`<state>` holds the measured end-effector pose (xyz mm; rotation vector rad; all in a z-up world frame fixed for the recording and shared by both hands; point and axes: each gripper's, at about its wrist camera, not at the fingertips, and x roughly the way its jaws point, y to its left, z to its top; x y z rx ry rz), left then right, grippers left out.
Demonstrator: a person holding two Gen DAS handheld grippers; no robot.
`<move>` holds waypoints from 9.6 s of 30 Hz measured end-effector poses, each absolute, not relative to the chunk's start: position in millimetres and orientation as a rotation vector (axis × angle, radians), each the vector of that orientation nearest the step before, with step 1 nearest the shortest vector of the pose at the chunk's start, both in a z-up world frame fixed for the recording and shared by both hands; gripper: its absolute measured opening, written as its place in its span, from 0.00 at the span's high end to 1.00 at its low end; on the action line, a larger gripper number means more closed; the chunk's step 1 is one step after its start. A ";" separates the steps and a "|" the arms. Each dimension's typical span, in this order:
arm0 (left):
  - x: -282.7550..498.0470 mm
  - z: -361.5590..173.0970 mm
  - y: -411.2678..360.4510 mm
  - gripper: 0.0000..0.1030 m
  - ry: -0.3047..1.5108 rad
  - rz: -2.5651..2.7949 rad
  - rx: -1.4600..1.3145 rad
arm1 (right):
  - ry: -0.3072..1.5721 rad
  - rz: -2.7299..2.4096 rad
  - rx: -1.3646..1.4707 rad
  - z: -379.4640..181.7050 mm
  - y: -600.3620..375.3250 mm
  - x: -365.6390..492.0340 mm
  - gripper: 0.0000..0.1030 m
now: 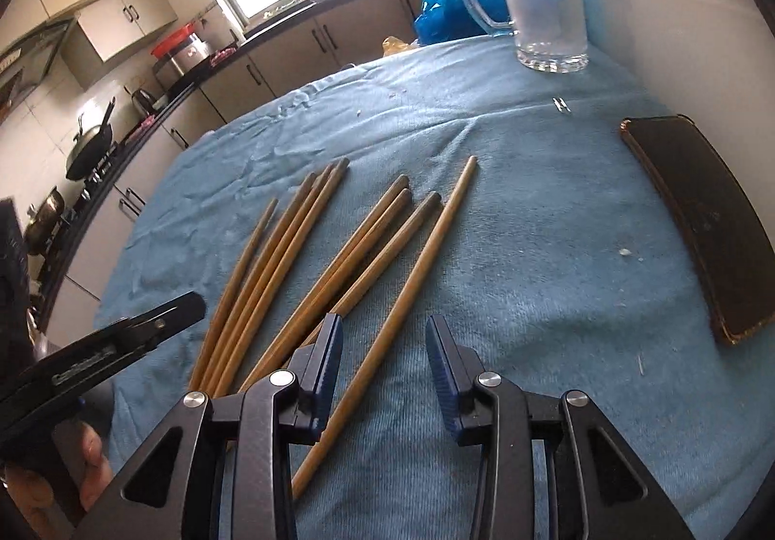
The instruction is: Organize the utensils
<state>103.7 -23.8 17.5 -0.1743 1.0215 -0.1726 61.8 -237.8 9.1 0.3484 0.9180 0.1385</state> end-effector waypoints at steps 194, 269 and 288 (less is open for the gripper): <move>9.1 78.1 -19.5 0.74 0.890 -0.253 -0.092 | 0.847 0.165 0.336 32.2 -233.6 19.5 0.71; 58.5 33.9 -39.7 0.92 0.980 -0.388 -0.083 | 0.978 0.130 0.183 12.5 -266.6 -25.8 0.91; 63.9 40.7 -71.6 0.96 0.924 -0.508 0.008 | 0.915 0.182 0.217 8.4 -269.4 -29.8 0.90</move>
